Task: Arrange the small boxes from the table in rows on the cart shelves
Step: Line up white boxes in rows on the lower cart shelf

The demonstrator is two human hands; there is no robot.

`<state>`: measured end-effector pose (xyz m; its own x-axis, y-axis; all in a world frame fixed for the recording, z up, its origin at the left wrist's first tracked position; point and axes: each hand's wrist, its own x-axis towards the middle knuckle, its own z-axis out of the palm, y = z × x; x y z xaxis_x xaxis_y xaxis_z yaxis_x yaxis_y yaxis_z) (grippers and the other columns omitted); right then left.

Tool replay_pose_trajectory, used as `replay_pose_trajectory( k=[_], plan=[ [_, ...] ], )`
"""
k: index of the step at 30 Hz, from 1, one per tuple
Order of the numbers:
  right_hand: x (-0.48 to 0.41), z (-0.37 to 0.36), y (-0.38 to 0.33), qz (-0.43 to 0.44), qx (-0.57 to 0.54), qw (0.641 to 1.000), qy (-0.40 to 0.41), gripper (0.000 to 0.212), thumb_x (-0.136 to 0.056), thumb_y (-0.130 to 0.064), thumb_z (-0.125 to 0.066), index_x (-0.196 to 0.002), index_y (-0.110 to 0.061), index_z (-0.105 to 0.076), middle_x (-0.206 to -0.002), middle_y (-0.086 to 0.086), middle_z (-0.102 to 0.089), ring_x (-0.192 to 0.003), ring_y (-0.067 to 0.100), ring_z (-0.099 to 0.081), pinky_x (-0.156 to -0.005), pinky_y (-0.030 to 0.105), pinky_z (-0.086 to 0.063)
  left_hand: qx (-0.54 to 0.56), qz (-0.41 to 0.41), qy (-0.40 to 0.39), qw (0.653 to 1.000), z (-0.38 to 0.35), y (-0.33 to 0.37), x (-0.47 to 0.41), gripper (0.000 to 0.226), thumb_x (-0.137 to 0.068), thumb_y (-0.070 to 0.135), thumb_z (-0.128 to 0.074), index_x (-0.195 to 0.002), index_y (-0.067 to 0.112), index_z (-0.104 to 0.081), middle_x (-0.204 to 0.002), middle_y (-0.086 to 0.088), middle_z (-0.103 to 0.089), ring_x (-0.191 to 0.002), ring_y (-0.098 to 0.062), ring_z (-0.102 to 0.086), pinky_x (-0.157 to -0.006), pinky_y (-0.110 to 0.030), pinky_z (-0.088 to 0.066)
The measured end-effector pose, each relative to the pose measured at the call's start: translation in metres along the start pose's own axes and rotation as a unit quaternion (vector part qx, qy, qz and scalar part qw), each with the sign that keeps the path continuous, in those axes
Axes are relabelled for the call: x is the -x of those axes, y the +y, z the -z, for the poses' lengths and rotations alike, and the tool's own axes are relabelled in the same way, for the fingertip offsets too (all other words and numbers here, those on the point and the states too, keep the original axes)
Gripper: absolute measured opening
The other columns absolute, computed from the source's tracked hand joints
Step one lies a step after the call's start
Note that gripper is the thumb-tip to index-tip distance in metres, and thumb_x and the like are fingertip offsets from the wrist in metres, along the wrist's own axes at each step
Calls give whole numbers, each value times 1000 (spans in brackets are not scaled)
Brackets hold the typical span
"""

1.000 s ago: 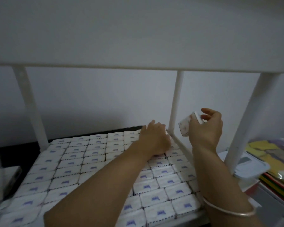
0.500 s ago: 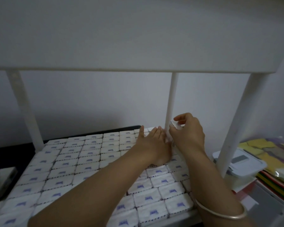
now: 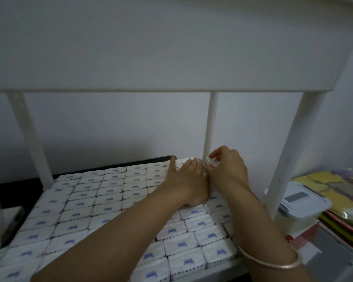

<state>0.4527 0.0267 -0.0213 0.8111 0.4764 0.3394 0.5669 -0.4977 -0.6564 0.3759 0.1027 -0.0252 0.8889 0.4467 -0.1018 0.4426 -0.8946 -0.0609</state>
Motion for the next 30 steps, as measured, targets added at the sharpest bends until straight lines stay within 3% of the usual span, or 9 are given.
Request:
replay_pose_trajectory(
  k=[6, 11, 23, 27, 30],
  plan=[
    [0, -1, -1, -25, 30, 999, 3, 29, -90, -50, -58, -104, -25, -59, -112, 0, -57, -106, 21, -54, -80, 32, -44, 13, 2, 2, 1000, -2, 0, 0, 65, -102, 44, -15, -153, 15, 13, -161, -2, 15, -148, -15, 16, -114, -59, 13],
    [0, 3, 1, -71, 68, 995, 35, 22, -98, -31, -48, -109, -21, -65, -112, 3, -62, -102, 24, -57, -72, 28, -40, 40, 8, 23, 999, -7, -1, -4, 60, -102, 41, -9, -154, 15, 6, -162, 0, 10, -148, -12, 12, -115, -56, 14],
    [-3, -1, 3, -117, 101, 988, -29, 22, -91, -25, -59, -112, -24, -67, -117, 4, -64, -110, 24, -58, -73, 26, -39, 50, 9, 23, 998, -12, -2, -8, 61, -102, 41, -8, -154, 13, 6, -162, 0, 10, -148, -12, 11, -116, -54, 14],
    [2, 3, -15, -63, 72, 995, 10, 26, -92, -23, -59, -118, -23, -58, -123, 5, -58, -116, 25, -52, -85, 32, -46, 67, -37, 35, 996, 1, -10, 0, 57, -102, 33, -23, -154, 13, -10, -162, -5, -8, -149, -18, -7, -118, -53, 1],
    [22, 16, -41, 40, 10, 999, 33, 20, -94, -20, -53, -113, -23, -60, -117, 0, -59, -109, 21, -54, -77, 28, -40, 125, -4, 112, 986, 29, -20, 43, 49, -101, 22, -31, -149, 17, -32, -151, -6, -39, -134, -24, -40, -111, -37, -28]
  ],
)
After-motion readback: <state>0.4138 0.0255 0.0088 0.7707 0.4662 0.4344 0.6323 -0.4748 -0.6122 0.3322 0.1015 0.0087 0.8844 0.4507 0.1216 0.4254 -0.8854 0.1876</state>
